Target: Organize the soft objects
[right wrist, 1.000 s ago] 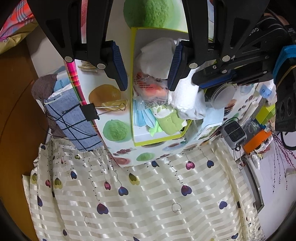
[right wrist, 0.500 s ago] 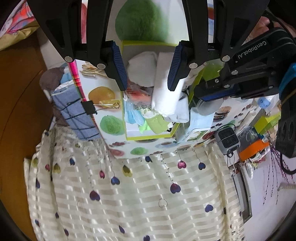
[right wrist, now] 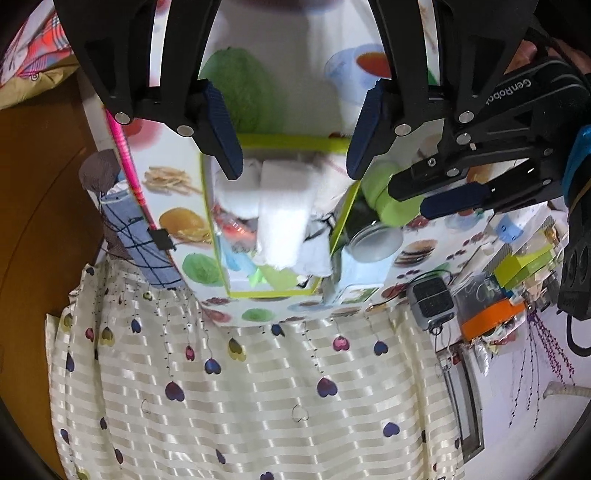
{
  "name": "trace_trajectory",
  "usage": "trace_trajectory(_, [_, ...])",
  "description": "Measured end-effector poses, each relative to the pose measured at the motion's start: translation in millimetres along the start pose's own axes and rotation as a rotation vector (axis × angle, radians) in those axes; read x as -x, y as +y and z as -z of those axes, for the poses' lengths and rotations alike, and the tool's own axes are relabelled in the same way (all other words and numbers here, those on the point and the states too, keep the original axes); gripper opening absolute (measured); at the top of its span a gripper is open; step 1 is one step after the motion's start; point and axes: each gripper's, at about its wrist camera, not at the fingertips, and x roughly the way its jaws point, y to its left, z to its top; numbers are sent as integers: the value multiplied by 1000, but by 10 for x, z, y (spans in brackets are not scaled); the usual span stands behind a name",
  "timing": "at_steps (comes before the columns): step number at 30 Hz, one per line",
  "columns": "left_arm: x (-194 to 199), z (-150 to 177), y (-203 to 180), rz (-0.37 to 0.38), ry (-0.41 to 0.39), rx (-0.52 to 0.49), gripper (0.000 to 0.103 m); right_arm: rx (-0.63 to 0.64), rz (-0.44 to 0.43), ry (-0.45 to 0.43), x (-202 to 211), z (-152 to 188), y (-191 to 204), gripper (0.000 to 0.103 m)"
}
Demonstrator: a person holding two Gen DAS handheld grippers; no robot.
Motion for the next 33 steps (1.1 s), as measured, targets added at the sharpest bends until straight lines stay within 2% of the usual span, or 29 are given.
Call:
trace_trajectory(11, [85,186,65,-55,28,38,41,65,27,34,37,121,209,59])
trace_trajectory(33, [9,273,145,-68,64,61,41,69,13,60,-75,181,250,59])
